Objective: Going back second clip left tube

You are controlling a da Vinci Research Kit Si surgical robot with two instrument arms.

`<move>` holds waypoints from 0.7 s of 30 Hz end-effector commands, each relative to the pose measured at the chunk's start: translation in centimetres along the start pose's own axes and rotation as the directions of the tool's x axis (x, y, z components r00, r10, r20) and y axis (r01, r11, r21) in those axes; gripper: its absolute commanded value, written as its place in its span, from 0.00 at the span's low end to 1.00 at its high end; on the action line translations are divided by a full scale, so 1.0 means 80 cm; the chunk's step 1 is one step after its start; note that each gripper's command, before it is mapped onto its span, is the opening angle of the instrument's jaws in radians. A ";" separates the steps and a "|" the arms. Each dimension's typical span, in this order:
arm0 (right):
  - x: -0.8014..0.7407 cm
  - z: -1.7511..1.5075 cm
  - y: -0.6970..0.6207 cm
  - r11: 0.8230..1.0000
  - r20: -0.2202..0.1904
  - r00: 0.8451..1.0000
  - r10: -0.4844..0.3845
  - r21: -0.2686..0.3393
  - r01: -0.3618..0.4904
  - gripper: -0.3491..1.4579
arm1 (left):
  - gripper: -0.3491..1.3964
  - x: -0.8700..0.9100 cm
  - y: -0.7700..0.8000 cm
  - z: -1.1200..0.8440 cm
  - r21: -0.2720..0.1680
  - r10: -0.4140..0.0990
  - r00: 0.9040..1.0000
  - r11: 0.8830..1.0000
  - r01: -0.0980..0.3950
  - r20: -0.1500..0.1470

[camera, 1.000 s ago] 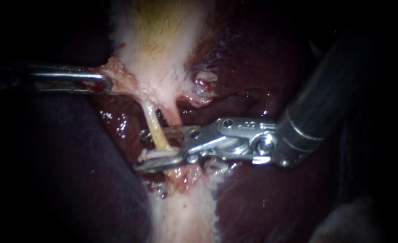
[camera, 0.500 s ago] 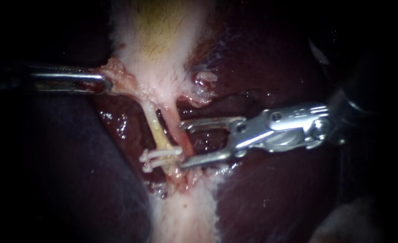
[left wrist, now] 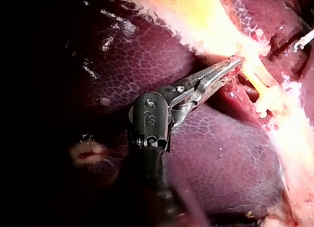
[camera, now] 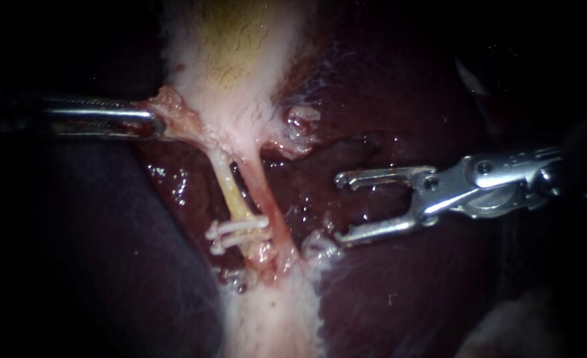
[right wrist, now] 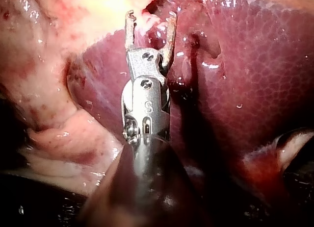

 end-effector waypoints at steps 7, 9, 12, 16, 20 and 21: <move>0.0002 -0.0009 -0.0002 1.000 -0.001 1.000 -0.004 -0.002 0.004 0.47 | 0.00 -0.0002 -0.0002 0.0003 0.000 0.001 1.000 1.000 -0.001 -0.003; 0.0002 -0.0010 -0.0002 1.000 -0.001 1.000 -0.009 -0.001 0.009 0.47 | 0.00 -0.0002 -0.0002 0.0004 0.000 0.001 1.000 1.000 -0.001 -0.003; 0.0002 -0.0012 -0.0002 1.000 -0.001 1.000 -0.009 -0.001 0.009 0.47 | 0.00 -0.0004 -0.0006 0.0007 0.001 0.002 1.000 1.000 -0.002 -0.003; 0.0002 -0.0014 -0.0003 1.000 -0.001 1.000 -0.009 -0.001 0.009 0.47 | 0.00 -0.0009 -0.0013 0.0013 0.003 0.004 1.000 1.000 -0.004 -0.001; 0.0002 -0.0015 -0.0004 1.000 -0.001 1.000 -0.009 0.000 0.009 0.47 | 0.00 -0.0019 -0.0023 0.0025 0.010 0.008 1.000 1.000 -0.008 0.009; 0.0002 -0.0015 -0.0005 1.000 -0.001 1.000 -0.009 -0.001 0.009 0.47 | 0.00 -0.0021 -0.0026 0.0028 0.011 0.010 1.000 1.000 -0.010 0.009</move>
